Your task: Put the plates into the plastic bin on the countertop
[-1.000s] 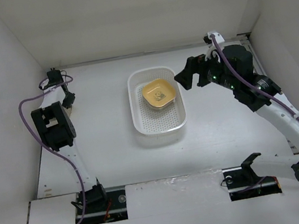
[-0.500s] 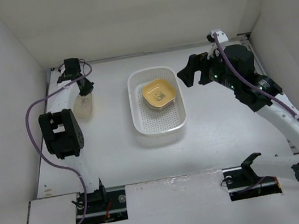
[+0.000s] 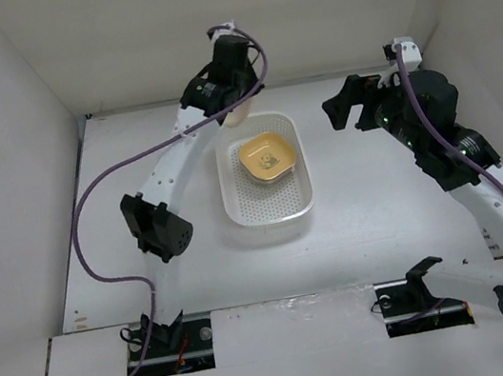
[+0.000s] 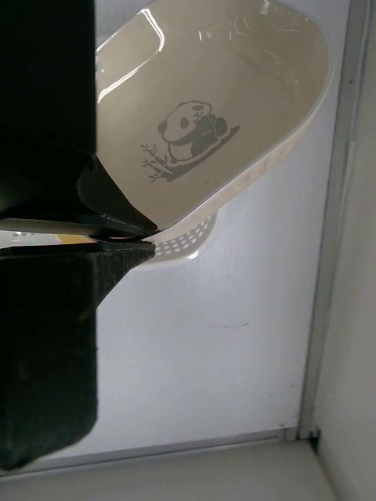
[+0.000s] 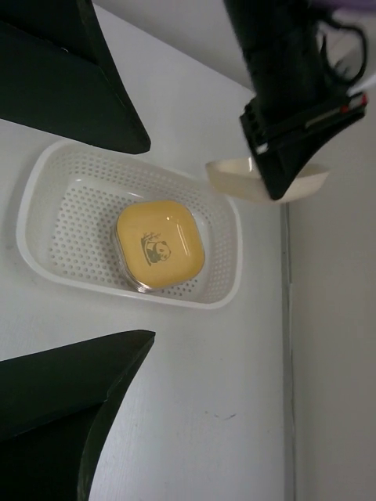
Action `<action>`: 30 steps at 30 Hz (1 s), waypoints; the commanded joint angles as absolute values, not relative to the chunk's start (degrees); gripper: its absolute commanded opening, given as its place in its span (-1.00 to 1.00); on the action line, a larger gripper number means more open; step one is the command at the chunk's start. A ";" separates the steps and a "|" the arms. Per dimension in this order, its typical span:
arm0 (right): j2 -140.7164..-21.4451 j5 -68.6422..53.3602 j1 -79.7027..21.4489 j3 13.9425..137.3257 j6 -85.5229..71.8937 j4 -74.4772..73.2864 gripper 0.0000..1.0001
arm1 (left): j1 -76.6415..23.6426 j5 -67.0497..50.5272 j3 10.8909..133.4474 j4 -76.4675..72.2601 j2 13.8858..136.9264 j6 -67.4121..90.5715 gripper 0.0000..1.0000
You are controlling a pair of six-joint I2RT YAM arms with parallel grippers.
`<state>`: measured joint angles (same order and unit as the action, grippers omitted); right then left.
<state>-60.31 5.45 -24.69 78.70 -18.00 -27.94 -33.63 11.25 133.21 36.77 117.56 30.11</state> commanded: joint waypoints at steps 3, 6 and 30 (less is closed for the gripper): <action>-56.43 8.53 -24.17 82.96 -18.63 -29.44 1.00 | -37.43 11.17 133.62 43.42 122.96 28.03 -1.00; -55.11 10.98 -23.64 83.49 -19.16 -30.49 1.00 | -39.11 10.46 132.28 42.89 122.96 28.56 -1.00; -53.44 9.93 -22.06 82.53 -19.69 -30.50 1.00 | -45.08 11.34 125.60 42.89 120.15 31.03 0.83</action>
